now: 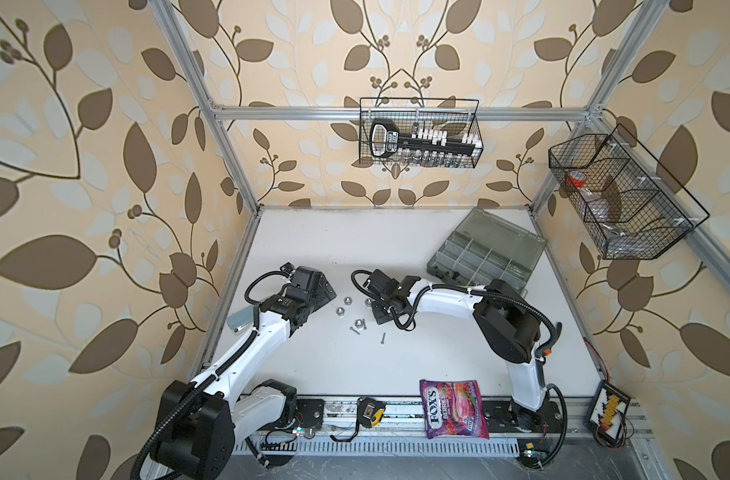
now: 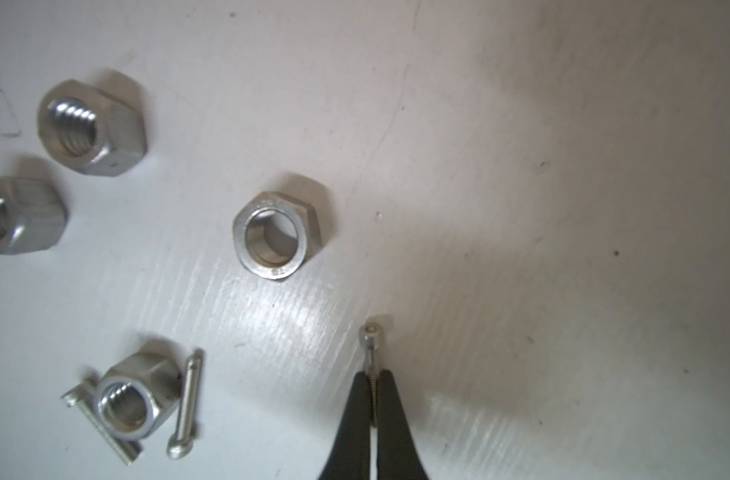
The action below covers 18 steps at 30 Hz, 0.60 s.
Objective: Sort the screws and nuts into containers
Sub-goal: 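Lift the silver screw with the right gripper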
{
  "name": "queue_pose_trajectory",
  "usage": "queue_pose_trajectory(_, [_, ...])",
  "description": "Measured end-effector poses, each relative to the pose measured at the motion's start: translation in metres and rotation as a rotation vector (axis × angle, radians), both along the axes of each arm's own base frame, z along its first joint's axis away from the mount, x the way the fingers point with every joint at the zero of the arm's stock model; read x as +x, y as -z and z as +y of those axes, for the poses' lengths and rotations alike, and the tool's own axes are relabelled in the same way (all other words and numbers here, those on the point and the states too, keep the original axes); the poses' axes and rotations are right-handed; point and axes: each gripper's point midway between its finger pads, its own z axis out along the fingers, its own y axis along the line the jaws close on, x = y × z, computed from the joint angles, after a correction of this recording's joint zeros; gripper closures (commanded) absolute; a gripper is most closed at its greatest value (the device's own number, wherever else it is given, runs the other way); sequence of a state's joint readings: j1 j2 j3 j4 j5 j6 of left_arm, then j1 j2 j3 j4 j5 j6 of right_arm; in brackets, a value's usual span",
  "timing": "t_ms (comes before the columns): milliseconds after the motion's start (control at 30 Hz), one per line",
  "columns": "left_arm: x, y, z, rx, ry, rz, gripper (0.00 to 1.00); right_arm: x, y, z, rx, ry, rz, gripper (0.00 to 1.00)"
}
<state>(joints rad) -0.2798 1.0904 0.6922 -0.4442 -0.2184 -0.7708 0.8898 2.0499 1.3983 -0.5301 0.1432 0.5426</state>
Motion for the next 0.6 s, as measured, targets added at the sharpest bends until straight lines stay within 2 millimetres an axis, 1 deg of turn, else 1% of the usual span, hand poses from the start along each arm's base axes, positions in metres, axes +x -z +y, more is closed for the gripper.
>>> queue_pose_trajectory(233, [0.0,-0.001,0.0,0.003,0.004,-0.001,0.01,-0.002,-0.001,-0.001,0.009,-0.022,0.019,1.0])
queue_pose_trajectory(367, [0.003,-0.006,-0.001,0.0,0.005,-0.013,0.01,-0.006,-0.001,-0.004,0.009,-0.038,0.046,1.0])
queue_pose_trajectory(467, [0.005,-0.01,-0.002,-0.002,0.007,-0.023,0.01,-0.009,-0.002,-0.01,-0.003,-0.044,0.068,1.0])
queue_pose_trajectory(600, [0.006,-0.008,-0.002,0.0,0.008,-0.018,0.01,-0.014,-0.004,-0.023,-0.029,-0.043,0.093,1.0])
